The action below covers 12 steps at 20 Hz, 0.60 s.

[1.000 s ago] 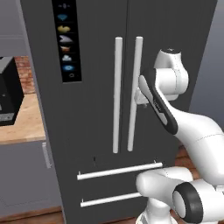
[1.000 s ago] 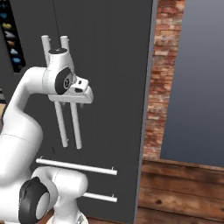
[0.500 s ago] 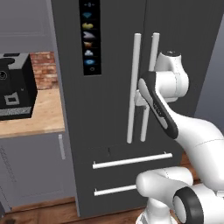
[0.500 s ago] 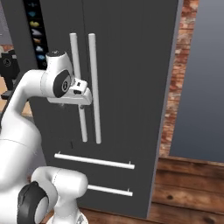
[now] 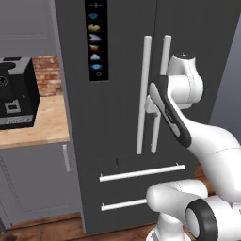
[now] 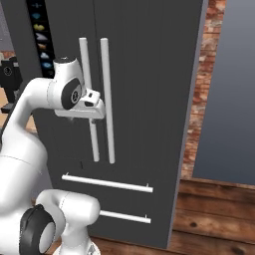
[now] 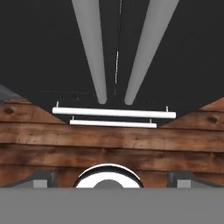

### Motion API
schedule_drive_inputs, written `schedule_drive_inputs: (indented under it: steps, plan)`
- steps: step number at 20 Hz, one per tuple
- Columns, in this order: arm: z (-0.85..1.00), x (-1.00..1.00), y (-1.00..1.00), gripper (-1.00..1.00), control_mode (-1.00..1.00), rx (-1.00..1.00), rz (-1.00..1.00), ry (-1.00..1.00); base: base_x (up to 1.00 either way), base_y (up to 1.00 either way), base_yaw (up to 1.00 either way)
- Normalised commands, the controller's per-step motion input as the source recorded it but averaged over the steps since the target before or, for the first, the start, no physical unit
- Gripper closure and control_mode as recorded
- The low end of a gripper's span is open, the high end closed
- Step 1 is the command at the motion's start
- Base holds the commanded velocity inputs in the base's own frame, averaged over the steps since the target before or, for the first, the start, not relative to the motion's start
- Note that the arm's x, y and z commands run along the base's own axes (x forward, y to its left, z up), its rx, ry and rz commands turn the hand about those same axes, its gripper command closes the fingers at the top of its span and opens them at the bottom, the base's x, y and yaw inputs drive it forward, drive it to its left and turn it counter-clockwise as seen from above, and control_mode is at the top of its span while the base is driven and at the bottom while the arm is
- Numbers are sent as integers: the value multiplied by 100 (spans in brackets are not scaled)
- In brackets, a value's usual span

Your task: Gather the carrot and eggplant from the fridge and place them on a tray on the dining counter. Then gather the fishs from the fridge and place them on the other tray.

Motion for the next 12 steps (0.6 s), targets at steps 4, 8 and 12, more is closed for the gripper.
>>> schedule_drive_inputs:
  steps: [4, 8, 12]
  plan:
    - [0, 0, -8, -100, -100, 1, 0, -7, 0, -2, 0]
    - [2, 0, -19, -100, -100, 5, -1, -20, 0, 0, 0]
    - [11, 27, -5, -100, -100, 7, -2, -17, 0, 0, 0]
